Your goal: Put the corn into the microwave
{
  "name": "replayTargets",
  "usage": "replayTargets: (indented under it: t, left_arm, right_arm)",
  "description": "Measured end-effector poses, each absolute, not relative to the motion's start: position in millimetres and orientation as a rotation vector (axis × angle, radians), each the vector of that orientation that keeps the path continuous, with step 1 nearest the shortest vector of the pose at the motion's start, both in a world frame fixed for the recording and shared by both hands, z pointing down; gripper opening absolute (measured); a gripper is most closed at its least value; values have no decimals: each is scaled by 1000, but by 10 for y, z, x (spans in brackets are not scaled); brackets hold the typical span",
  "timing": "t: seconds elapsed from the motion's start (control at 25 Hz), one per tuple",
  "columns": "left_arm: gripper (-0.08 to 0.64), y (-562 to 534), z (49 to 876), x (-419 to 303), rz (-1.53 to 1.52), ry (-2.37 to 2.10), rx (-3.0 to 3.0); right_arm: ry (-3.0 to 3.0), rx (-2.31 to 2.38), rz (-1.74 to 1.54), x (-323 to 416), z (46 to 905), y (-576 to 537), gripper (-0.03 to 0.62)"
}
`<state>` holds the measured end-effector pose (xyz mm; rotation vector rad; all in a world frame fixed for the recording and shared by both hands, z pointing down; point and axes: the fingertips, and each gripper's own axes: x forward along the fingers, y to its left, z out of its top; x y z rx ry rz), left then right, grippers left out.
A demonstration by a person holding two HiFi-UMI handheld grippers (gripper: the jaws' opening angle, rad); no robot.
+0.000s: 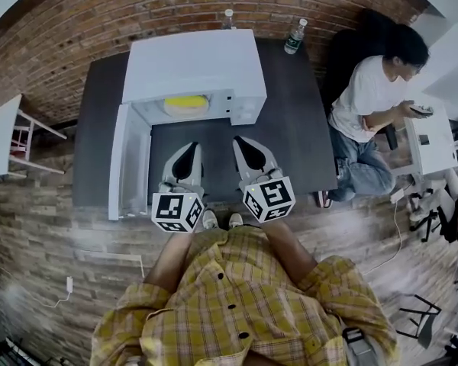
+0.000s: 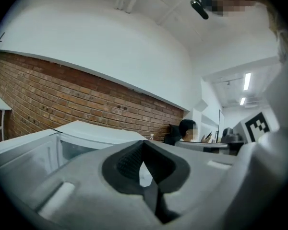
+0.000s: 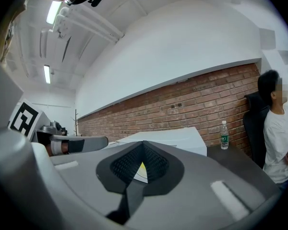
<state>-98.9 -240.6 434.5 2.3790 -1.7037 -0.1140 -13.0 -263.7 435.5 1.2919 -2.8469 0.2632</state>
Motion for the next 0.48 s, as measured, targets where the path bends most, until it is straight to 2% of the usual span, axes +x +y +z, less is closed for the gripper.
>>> replayTargets:
  t: [0.48]
  left_arm:
    - [-2, -2374, 4351, -942, -94, -1751, 2364]
  right_arm:
    - [-2858, 1248, 248, -213, 4353, -2614, 2]
